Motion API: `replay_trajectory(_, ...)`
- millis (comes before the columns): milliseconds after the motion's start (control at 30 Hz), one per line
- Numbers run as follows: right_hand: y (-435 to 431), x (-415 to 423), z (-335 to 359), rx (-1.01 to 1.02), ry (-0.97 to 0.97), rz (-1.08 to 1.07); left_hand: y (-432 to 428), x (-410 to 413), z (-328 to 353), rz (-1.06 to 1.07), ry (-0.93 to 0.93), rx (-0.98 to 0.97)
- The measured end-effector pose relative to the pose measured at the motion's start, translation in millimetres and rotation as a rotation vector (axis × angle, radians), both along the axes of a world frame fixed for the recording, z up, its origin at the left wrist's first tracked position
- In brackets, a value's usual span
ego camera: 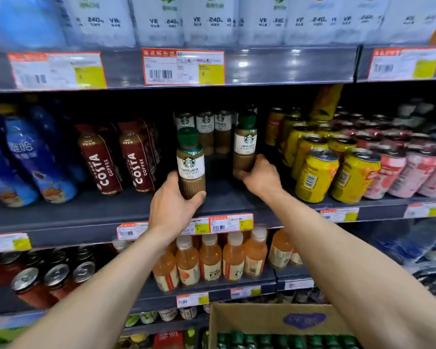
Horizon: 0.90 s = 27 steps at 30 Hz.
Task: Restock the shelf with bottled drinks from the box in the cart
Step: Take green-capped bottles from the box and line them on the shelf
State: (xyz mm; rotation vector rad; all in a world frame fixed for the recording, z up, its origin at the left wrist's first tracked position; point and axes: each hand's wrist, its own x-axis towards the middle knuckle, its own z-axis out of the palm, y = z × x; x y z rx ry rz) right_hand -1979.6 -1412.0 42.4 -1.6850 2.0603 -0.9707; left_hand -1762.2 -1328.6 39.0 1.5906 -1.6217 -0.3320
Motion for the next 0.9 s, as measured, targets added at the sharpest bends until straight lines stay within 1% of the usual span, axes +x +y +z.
replay_trajectory(100, -18.8, -2.8, -0.9, 0.028, 0.065, 0.011, -0.7, 1.3, -6.5, 0.009, -0.091, -0.027)
replay_trajectory(200, -37.0, -5.9, 1.6, 0.04, 0.095, -0.022, -2.9, 2.2, -8.7, 0.028, -0.138, -0.022)
replay_trajectory(333, -53.8, -10.5, 1.2, 0.019, 0.059, -0.043, -4.1, 2.9, -9.9, 0.054, -0.138, 0.002)
replay_trajectory(633, -68.2, -11.1, -3.4, 0.003, 0.057, -0.053, -3.9, 2.4, -11.2, 0.065, -0.184, -0.059)
replay_trajectory(900, -67.3, -12.6, 0.6, 0.053, 0.022, -0.052, -3.9, -0.4, -9.2, 0.045, -0.206, -0.065)
